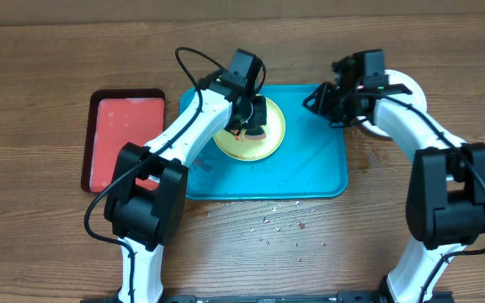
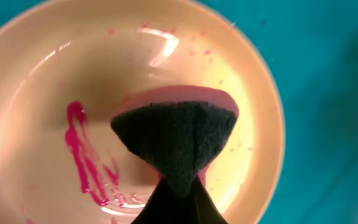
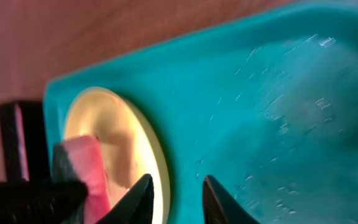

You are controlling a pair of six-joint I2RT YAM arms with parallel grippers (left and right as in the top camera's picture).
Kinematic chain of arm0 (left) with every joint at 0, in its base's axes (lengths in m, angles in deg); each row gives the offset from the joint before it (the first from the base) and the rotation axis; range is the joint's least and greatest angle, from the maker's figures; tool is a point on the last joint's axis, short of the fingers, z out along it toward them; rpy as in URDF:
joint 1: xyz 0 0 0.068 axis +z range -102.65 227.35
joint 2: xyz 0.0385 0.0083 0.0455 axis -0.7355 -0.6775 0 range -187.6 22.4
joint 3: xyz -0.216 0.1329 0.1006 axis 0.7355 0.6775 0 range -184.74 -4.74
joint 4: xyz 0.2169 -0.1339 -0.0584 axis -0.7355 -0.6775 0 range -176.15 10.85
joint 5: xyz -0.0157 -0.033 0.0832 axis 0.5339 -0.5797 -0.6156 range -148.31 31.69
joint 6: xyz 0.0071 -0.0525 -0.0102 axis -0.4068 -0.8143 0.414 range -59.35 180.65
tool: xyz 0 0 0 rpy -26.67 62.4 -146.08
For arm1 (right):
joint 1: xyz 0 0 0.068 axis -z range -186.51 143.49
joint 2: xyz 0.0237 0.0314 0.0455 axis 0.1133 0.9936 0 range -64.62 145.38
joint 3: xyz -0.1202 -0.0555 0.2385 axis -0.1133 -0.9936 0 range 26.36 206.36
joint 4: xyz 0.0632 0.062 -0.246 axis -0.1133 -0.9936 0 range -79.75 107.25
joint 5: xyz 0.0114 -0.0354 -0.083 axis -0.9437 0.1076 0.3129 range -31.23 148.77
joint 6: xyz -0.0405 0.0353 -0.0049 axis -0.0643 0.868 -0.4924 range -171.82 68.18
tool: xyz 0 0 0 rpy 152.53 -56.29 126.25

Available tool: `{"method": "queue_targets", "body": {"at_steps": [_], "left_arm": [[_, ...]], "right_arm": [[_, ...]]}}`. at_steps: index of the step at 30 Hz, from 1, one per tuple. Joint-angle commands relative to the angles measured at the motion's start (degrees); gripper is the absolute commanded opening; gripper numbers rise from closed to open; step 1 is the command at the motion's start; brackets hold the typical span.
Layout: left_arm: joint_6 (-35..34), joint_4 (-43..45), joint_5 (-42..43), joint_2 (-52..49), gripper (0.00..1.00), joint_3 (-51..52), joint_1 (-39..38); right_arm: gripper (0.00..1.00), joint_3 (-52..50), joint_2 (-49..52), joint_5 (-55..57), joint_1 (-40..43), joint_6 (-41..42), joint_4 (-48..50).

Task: Clean dirty plates on tray and stack at the side
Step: 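Hold the yellow plate with the right gripper and scrub it with the sponge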

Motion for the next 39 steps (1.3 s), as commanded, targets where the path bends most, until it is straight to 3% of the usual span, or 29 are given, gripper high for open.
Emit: {"method": "queue_targets", "body": {"at_steps": [1,9,20,26,39], "left_arm": [[-1.77,0.63,-2.36,0.15,0.04,1.22,-0.28],[-1.77,3.1,-2.34,0.15,0.04,2.82,-0.57],[-1.75,2.86,-2.34,0.15,0.04,2.82,-0.59],[-1.77,2.67,-1.62,0.15,0.04,2.93,-0.61],[-3.21,11.93,-2.67,0.15,0.04,8.9,-2.82]], "right_arm": [[0.28,-0.04,-0.59,6.19,-4.39,0.02,0.26],[0.42,-0.04,1.73,18.51,-10.99,1.68,0.76],[0.41,-0.02,5.18,22.86,-13.38,1.29,1.38],[0.07,-0.02,5.99,22.82,-13.33,1.51,1.68],[0.07,-0.02,5.99,22.8,-13.33,1.49,2.19]]}}
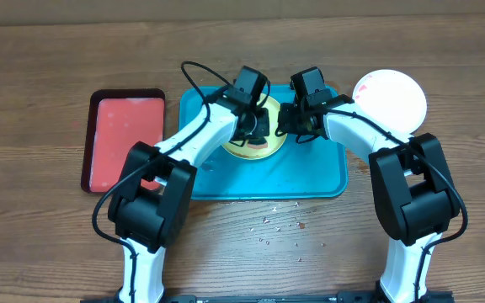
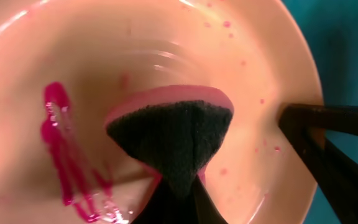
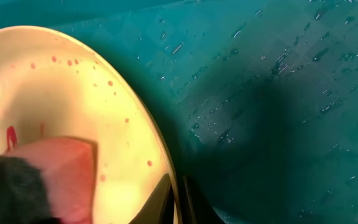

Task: Clean dirty plates on tray and stack at the side
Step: 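Hold the yellow plate with the right gripper and scrub it with the sponge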

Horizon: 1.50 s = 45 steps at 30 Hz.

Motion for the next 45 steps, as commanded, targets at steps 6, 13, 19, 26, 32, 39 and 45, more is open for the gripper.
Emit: {"method": "queue_targets", "body": {"at_steps": [6,13,19,26,32,39,45], "left_arm": [[2.8,1.22,-10.4,0.15,0.05,1.05,-0.33],[5.03,-3.87,-26.1,0.15,0.04,1.03,0.79],[7.91,-4.59,-28.11,1.05,0.04,-1.51,1.92],[7.89,-5.16,-14.01,4.07,0.04,-7.32,1.79],[6.19,-1.7,0.52,0.87,0.04,-5.6,1.03],[5.49,-2.08,-2.27,-6.27,0.05,-5.53,1.09],[5.57,-2.91,-9.44,-5.46,0.04,-5.55,4.09]], "right_arm": [[0.07,-0.02,1.03,1.01,-0.17,0.09,0.11],[0.07,-0.02,1.03,1.01,-0.17,0.07,-0.11],[0.07,-0.02,1.03,1.01,-0.17,0.09,-0.15],[0.07,-0.02,1.03,1.01,-0.17,0.09,-0.11],[0.06,-0.02,1.03,0.98,-0.17,0.11,0.33],[0.05,-0.02,1.03,1.01,-0.17,0.09,0.13],[0.04,-0.02,1.03,1.01,-0.17,0.09,0.15]]}}
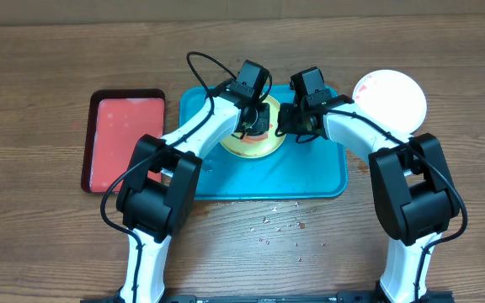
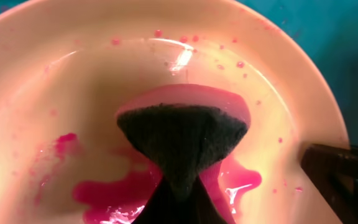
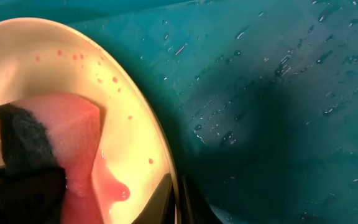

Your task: Clean dirty plates on tray and stack at the side

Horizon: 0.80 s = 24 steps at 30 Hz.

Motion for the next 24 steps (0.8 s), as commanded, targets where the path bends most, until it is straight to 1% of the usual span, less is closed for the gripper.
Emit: {"method": "queue_targets", "body": {"at_steps": [1,4,6,9,13,14,17,18,20,24], "left_arm": [[-0.15,-1.09,-7.56,-0.52,0.04,0.46,3.26],[0.07,-2.95,-12.92,0.24,0.04,-0.07,5.77],[0.46,-3.89,-14.47,0.83,0.04,-0.98,7.13],[2.01,-4.68,-15.26,2.51,0.04,-2.56,8.7],[1.73,-6.36,-16.68,6.88,0.04,-4.5,10.08],[0.63,-7.04,-17.11,10.12,0.04,-4.92,10.71],[-1.79,-8.33,-17.18,15.54,0.04,-4.96,12.2],[-2.23,-9.73,-17.14,18.49,0.04,-4.96,13.77],[-2.16,-11.61,-17.14,20.55,0.04,-4.96,15.96],[-2.19,-18.36,-15.78,20.83,0.04,-4.72,21.57]], "right_arm": [[0.04,-0.02,0.94,1.11,-0.17,0.17,-0.09],[0.04,-0.02,0.94,1.11,-0.17,0.17,-0.13],[0.04,-0.02,0.94,1.11,-0.17,0.17,-0.11],[0.04,-0.02,0.94,1.11,-0.17,0.17,-0.07],[0.04,-0.02,0.94,1.11,-0.17,0.17,0.11],[0.04,-0.02,0.94,1.07,-0.2,0.17,0.28],[0.04,0.59,0.81,-2.03,-0.24,0.07,0.33],[0.04,1.31,0.37,-4.61,-0.24,-0.11,0.31],[0.04,2.16,-0.55,-5.38,-0.48,-0.13,0.24],[0.04,3.87,-3.45,-4.94,-1.49,-3.28,-0.83]]}}
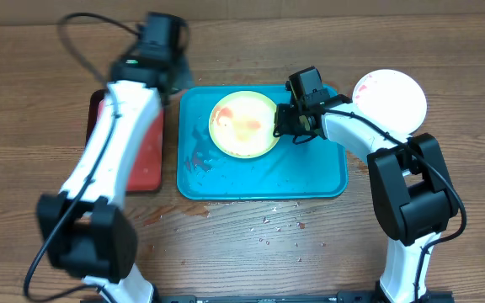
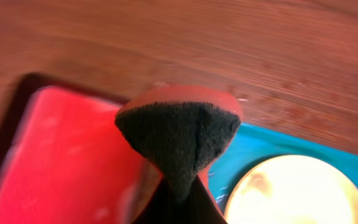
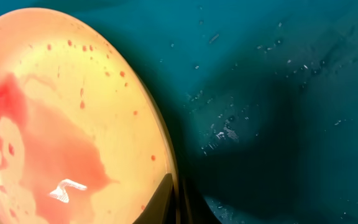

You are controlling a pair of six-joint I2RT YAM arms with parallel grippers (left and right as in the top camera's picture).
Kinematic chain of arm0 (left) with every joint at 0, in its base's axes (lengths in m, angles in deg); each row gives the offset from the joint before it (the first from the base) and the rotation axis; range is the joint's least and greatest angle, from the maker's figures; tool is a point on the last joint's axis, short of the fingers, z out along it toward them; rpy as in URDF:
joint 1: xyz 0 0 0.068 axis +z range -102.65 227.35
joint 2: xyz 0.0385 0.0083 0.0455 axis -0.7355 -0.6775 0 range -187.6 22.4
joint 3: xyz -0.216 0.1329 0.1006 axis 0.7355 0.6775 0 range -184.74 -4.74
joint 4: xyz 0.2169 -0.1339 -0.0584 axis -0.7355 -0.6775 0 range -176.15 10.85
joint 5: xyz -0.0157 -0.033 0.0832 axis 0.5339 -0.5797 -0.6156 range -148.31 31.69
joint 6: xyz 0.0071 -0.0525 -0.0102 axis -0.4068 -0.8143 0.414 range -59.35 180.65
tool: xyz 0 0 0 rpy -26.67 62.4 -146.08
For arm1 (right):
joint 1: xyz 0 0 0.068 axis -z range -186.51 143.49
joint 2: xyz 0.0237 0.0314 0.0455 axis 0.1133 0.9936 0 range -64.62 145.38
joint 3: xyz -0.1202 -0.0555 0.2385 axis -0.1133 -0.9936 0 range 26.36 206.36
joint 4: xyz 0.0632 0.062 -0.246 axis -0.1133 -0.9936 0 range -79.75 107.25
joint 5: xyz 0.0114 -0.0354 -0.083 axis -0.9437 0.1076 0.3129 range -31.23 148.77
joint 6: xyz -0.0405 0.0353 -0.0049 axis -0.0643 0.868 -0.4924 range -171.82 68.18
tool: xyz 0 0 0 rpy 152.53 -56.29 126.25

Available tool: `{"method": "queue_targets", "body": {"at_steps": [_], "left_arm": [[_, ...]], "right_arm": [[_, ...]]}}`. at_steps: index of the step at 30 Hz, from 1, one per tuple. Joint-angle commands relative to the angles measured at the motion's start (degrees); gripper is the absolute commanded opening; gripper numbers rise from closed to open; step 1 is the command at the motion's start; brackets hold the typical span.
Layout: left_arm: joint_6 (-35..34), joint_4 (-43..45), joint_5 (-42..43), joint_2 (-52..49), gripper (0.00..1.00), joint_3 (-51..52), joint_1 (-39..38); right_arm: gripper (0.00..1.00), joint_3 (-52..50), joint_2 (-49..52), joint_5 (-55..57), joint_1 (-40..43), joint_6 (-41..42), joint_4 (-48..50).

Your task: Clean dirty plates on tray and stack at the side

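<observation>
A yellow plate [image 1: 244,124] smeared with watery pink lies on the teal tray [image 1: 310,172]. My right gripper [image 1: 283,124] is shut on its right rim; in the right wrist view the gripper [image 3: 178,196] pinches the edge of the plate [image 3: 73,118]. My left gripper [image 1: 165,61] hangs over the gap between the red tray and the teal tray, away from the plate. It is shut on a pink sponge [image 2: 179,130] with a dark scouring face, gripper [image 2: 180,190] below it. The plate [image 2: 297,193] shows at lower right there.
A dark-rimmed red tray [image 1: 112,126] lies left of the teal tray. A white plate [image 1: 390,97] with faint pink marks sits on the table at the right. Crumbs [image 1: 280,225] are scattered on the wood in front. Pink spatter [image 1: 199,162] marks the teal tray's left part.
My left gripper has left the yellow plate with the sponge and is now to the upper left, by the red tray's far corner. The plate lies uncovered, smeared pale pink. The right gripper still holds its rim.
First the left gripper held the sponge on the plate beside a pink streak, the right gripper open near the tray's right side. Then the right gripper was shut on the plate's rim. The streak became a wet smear, and now the sponge is away.
</observation>
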Motion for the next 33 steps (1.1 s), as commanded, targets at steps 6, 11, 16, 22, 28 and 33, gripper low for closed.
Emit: {"method": "queue_targets", "body": {"at_steps": [6,11,16,22,28,33], "left_arm": [[-1.22,-7.06,4.22,-5.29,0.04,5.25,13.84],[-1.18,-6.78,3.67,-10.36,0.04,5.68,17.22],[-1.22,-6.75,4.94,-14.05,0.04,5.68,18.64],[-1.11,-5.29,4.9,-14.4,0.89,4.98,18.75],[-0.98,-8.63,5.25,-12.31,1.0,-0.55,18.73],[-1.01,-11.15,6.69,-10.25,1.0,-4.92,18.73]], "right_arm": [[0.04,8.24,-10.88,12.9,-5.05,-6.01,-6.95],[0.04,11.43,-13.11,25.92,-8.24,-6.03,-13.25],[0.04,14.73,-13.33,36.24,-11.06,-9.07,-18.43],[0.04,17.64,-13.38,49.79,-15.39,-18.58,-19.47],[0.04,18.56,-13.35,66.05,-21.11,-33.2,-13.6],[0.04,18.56,-13.35,73.13,-25.55,-51.3,-4.22]]}}
